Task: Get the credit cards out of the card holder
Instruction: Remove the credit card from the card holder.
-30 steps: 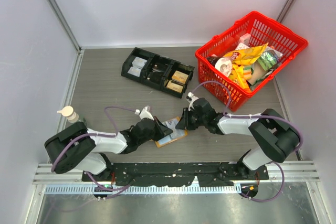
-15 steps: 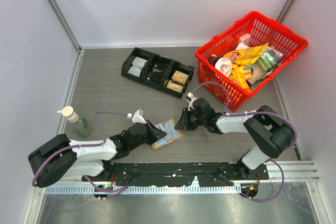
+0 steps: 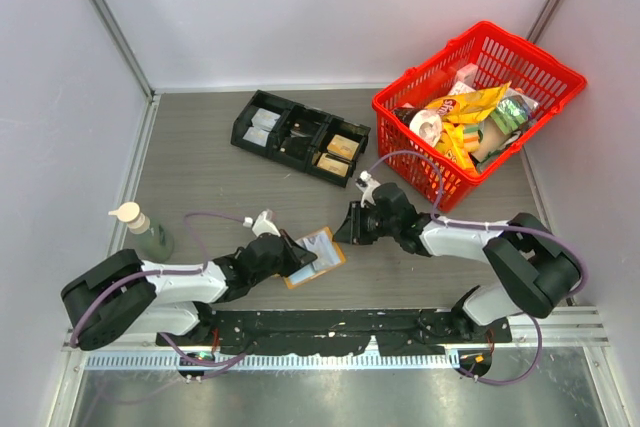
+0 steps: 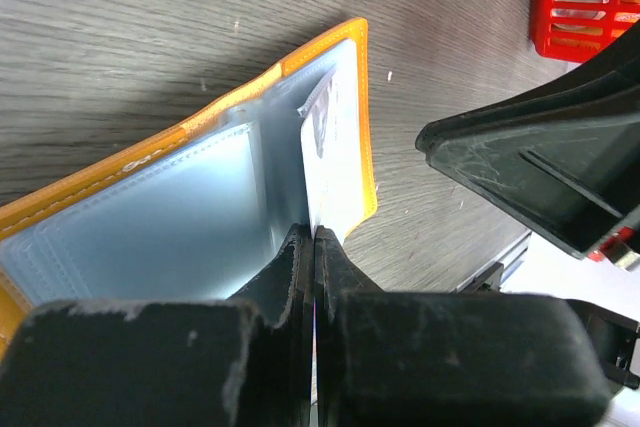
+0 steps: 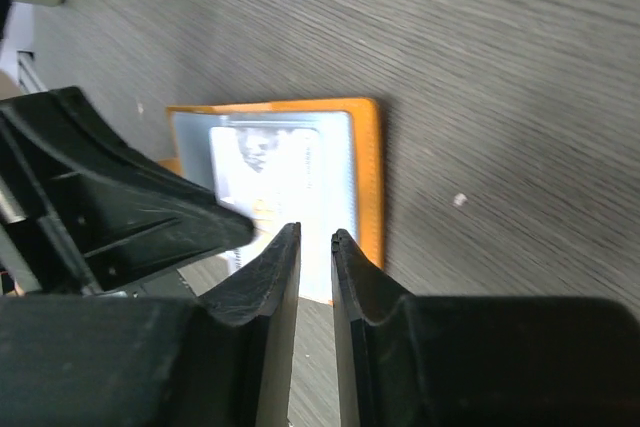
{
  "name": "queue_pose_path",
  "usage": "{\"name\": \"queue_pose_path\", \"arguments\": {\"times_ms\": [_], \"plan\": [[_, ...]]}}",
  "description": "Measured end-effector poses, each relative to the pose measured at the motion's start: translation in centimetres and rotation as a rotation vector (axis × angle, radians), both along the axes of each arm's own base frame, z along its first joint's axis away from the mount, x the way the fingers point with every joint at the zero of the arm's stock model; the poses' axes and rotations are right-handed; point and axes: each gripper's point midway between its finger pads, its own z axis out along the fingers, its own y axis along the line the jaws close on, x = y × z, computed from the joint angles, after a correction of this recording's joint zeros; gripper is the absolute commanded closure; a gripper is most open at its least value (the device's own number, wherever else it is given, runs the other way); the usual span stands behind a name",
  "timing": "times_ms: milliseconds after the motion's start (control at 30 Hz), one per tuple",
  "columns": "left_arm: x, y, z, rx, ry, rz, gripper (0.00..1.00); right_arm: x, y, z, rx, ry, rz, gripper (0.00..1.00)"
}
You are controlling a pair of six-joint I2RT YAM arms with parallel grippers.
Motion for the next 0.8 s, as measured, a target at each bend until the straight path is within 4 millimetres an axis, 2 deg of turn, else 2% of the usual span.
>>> {"name": "queue_pose_path", "arguments": {"times_ms": [133, 233, 400, 600, 800], "plan": [[0.3, -0.8, 0.2, -0.01, -0.001, -0.012, 1.0, 0.1, 1.2, 1.7, 0.068, -0.028, 0.044, 0.77], [0.4, -1.0, 0.2, -0.014, -0.003, -0.017, 1.0, 0.0, 2.1, 2.2, 0.121, -0.025, 0.072, 0.79], [0.4, -1.1, 0.3, -0.012, -0.007, -0.021, 1.0, -0.3, 3.0, 0.9, 0.163, 0.037, 0.082, 0.82], [0.3, -1.0, 0.1, -0.019, 0.01, -0.005, 1.0, -1.2, 2.0, -1.9, 0.155, 0.131, 0.041, 0.87], [0.1, -0.6, -0.1, -0.058, 0.055, 0.038, 1.0, -1.3, 1.6, -2.5, 0.196, 0.173, 0.011, 0.92]]}}
